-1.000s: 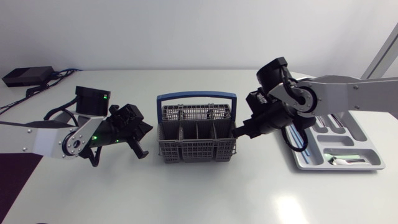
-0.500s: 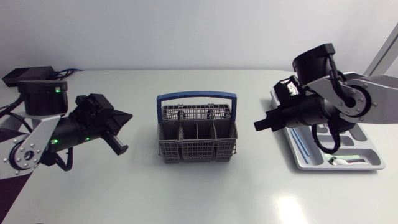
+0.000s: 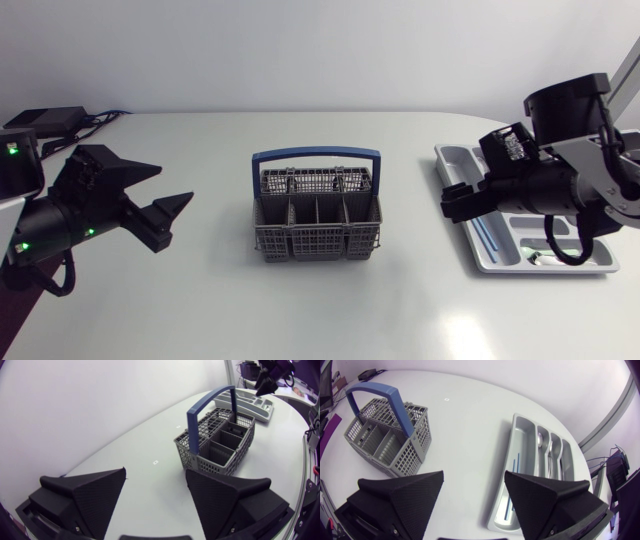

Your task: Sort the cutlery from the basket into the organizer compartments.

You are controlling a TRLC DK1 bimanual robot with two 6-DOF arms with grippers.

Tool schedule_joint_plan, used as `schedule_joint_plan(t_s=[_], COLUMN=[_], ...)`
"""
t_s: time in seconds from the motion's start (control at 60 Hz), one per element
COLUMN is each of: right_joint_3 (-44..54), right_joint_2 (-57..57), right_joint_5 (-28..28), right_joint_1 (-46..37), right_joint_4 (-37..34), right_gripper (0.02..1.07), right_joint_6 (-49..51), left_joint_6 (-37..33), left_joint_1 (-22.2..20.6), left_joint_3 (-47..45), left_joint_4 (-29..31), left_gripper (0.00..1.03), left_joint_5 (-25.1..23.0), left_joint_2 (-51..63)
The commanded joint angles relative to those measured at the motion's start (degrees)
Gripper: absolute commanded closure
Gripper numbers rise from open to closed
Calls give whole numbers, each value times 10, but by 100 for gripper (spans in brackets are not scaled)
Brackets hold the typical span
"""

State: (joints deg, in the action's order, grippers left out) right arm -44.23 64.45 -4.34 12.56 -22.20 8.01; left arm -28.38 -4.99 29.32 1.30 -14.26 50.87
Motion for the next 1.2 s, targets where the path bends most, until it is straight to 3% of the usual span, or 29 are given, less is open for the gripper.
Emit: schedule_joint_plan(t_s=[0.0, 0.15, 0.217, 0.3, 0.483, 0.683, 1.183], right_joint_3=[21, 41, 46, 53, 68, 93, 181], right_joint_2=[-24, -61, -78, -100, -155, -204, -337], right_joint_5=[-3, -2, -2, -2, -2, -3, -5], right_joint_1=[-12, -29, -32, -34, -46, -52, -61], right_joint_4=[9, 11, 8, 0, -8, -7, 51], right_gripper=[6, 6, 6, 6, 6, 6, 6], right_joint_6=[17, 33, 37, 41, 43, 33, 70], left_joint_6=[34, 50, 49, 56, 144, 178, 236], left_joint_1=[24, 31, 39, 39, 50, 45, 48], left_joint_3=[22, 52, 51, 35, -34, -48, -182], left_joint_4=[24, 97, 99, 78, 5, 25, 4], left_gripper=[4, 4, 4, 4, 4, 4, 4], left_joint_5=[2, -1, -1, -2, 3, 4, 80], left_joint_2=[-11, -16, -22, -65, -205, -228, -381])
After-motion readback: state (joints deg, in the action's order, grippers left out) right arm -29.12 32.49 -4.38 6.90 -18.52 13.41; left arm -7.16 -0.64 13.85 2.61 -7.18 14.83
